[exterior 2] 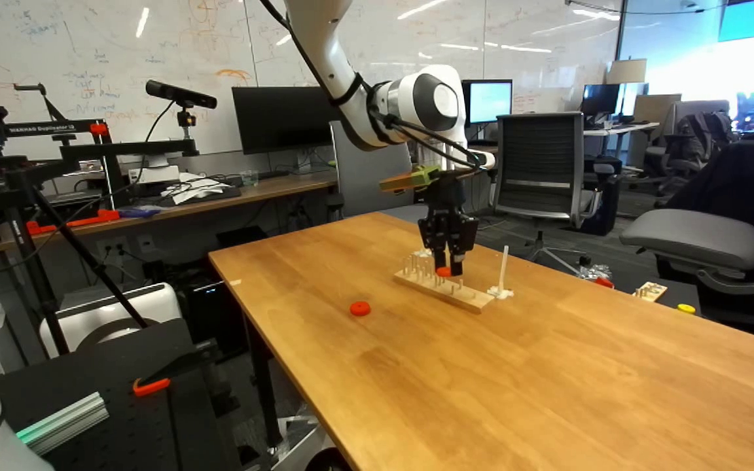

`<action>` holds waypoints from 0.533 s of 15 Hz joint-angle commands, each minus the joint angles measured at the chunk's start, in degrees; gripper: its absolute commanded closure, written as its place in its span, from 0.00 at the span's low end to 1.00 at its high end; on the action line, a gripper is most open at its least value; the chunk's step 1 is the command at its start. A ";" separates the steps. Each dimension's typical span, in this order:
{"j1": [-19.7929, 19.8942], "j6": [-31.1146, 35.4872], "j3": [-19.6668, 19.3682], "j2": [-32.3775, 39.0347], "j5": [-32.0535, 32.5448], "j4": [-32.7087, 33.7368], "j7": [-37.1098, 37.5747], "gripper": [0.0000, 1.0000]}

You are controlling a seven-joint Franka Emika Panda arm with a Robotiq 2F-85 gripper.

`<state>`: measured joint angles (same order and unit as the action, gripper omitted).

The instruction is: Put the orange ring on the wooden platform

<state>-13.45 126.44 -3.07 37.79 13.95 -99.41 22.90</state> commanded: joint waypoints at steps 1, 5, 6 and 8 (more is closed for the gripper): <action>0.68 -0.22 1.01 -0.11 -1.30 0.20 -2.20 0.82; 0.32 -0.10 1.49 0.71 -1.50 1.23 -1.76 0.82; 0.30 -0.45 1.59 1.10 -1.57 1.76 -1.77 0.82; 0.19 -1.13 1.59 2.03 -1.67 3.14 -1.47 0.82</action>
<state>-13.44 126.57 -1.91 38.45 13.89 -98.96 22.33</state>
